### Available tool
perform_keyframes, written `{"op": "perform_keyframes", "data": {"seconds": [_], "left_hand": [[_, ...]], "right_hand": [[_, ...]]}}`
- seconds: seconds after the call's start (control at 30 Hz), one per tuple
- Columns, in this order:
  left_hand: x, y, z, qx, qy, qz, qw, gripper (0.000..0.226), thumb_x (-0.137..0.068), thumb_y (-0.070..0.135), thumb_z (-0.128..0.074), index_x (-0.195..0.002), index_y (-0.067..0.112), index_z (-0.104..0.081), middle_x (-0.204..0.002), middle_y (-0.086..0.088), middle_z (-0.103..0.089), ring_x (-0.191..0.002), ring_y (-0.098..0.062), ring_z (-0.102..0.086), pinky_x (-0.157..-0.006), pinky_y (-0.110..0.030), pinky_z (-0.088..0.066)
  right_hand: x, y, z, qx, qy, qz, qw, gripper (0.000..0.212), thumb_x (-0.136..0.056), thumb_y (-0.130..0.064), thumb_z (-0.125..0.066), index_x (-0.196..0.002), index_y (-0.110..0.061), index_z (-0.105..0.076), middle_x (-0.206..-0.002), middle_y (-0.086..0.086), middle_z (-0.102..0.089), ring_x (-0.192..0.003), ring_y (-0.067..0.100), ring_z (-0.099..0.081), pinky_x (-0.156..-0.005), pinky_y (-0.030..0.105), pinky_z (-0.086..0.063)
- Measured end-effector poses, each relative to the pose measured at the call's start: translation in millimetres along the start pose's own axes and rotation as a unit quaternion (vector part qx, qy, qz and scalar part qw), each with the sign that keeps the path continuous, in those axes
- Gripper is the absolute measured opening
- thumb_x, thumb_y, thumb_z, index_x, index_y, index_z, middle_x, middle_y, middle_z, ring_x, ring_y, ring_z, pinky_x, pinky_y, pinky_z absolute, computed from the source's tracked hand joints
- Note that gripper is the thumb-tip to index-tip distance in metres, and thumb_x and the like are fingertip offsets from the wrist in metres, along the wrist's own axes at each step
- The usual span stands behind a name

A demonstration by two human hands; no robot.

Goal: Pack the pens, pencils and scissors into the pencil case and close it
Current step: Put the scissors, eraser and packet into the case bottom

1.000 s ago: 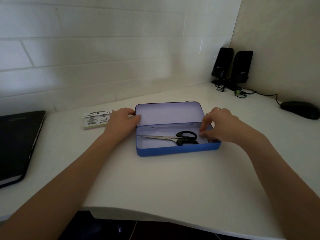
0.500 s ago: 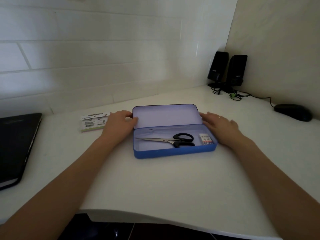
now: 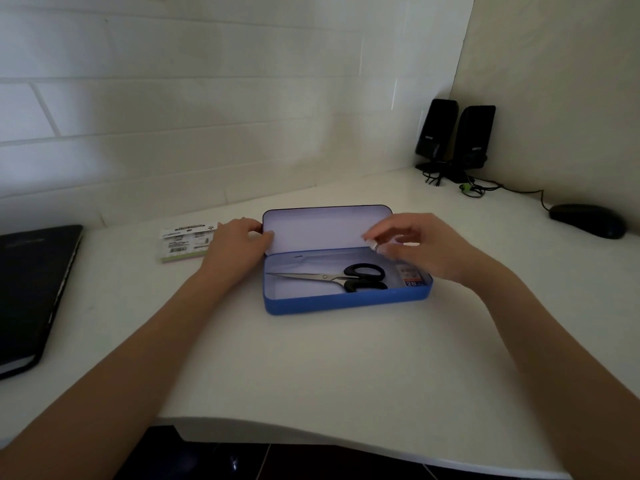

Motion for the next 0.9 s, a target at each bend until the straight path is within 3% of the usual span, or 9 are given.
{"op": "perform_keyframes", "data": {"seconds": [0.1, 0.23, 0.33, 0.43, 0.53, 0.67, 0.9], "left_hand": [[0.5, 0.9, 0.7, -0.001, 0.003, 0.001, 1.0, 0.026, -0.088, 0.023, -0.054, -0.1, 0.005, -0.069, -0.108, -0.014, -0.068, -0.102, -0.031, -0.058, -0.083, -0.03, -0.037], [-0.3, 1.2, 0.5, -0.004, -0.001, 0.005, 1.0, 0.028, -0.088, 0.024, -0.054, -0.104, 0.007, -0.068, -0.112, -0.013, -0.067, -0.106, -0.031, -0.057, -0.093, -0.034, -0.038], [-0.3, 0.4, 0.5, -0.007, -0.001, 0.003, 1.0, 0.029, -0.089, 0.025, -0.054, -0.106, 0.007, -0.068, -0.113, -0.013, -0.067, -0.106, -0.03, -0.057, -0.092, -0.034, -0.039], [-0.2, 0.6, 0.3, -0.009, 0.0, 0.0, 1.0, 0.029, -0.089, 0.025, -0.054, -0.106, 0.007, -0.068, -0.113, -0.013, -0.067, -0.106, -0.03, -0.057, -0.089, -0.032, -0.038], [-0.5, 0.0, 0.0, -0.003, 0.0, 0.002, 1.0, 0.027, -0.089, 0.025, -0.054, -0.104, 0.008, -0.068, -0.111, -0.012, -0.068, -0.105, -0.03, -0.058, -0.084, -0.031, -0.037], [-0.7, 0.1, -0.5, -0.007, 0.0, 0.002, 1.0, 0.028, -0.089, 0.025, -0.054, -0.104, 0.008, -0.068, -0.112, -0.012, -0.068, -0.104, -0.03, -0.058, -0.084, -0.03, -0.037], [1.1, 2.8, 0.5, 0.001, 0.004, 0.005, 1.0, 0.029, -0.089, 0.023, -0.054, -0.108, 0.006, -0.067, -0.116, -0.013, -0.066, -0.11, -0.03, -0.056, -0.088, -0.03, -0.037]], "right_hand": [[0.4, 6.5, -2.6, 0.048, -0.011, -0.006, 0.999, 0.017, -0.083, -0.01, -0.069, -0.095, -0.022, -0.072, -0.097, -0.011, -0.07, -0.09, 0.007, -0.064, -0.087, 0.018, -0.047], [-0.8, 8.4, 0.3, 0.145, 0.001, 0.008, 0.989, 0.017, -0.083, -0.013, -0.069, -0.09, -0.029, -0.07, -0.092, -0.01, -0.068, -0.087, 0.014, -0.059, -0.076, 0.018, -0.044], [-1.4, 4.5, 0.4, 0.181, 0.028, 0.026, 0.983, 0.02, -0.083, -0.019, -0.068, -0.092, -0.036, -0.069, -0.095, -0.005, -0.069, -0.09, 0.011, -0.057, -0.081, 0.023, -0.045], [-0.3, -0.8, 2.3, 0.18, 0.055, 0.059, 0.98, 0.019, -0.084, -0.019, -0.067, -0.096, -0.032, -0.071, -0.097, -0.01, -0.071, -0.093, 0.008, -0.055, -0.084, 0.025, -0.045], [0.1, 1.9, 2.5, 0.236, 0.03, 0.07, 0.969, 0.02, -0.086, -0.014, -0.064, -0.097, -0.029, -0.073, -0.098, -0.013, -0.071, -0.09, 0.005, -0.05, -0.083, 0.024, -0.044], [0.1, 5.5, 1.5, 0.296, 0.005, 0.073, 0.953, 0.021, -0.084, -0.013, -0.066, -0.097, -0.025, -0.075, -0.102, -0.01, -0.071, -0.095, 0.014, -0.055, -0.081, 0.026, -0.042], [-0.7, 13.2, -3.2, 0.296, -0.011, 0.031, 0.955, 0.011, -0.082, -0.033, -0.066, -0.089, -0.034, -0.075, -0.102, -0.014, -0.064, -0.098, 0.013, -0.053, -0.084, 0.035, -0.046]]}}
Point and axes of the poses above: each hand's wrist, its own x-axis away from the middle knuckle, its own z-axis out of the back of the hand, y = z × x, the point moved 3 cm from there along -x, towards the middle knuckle
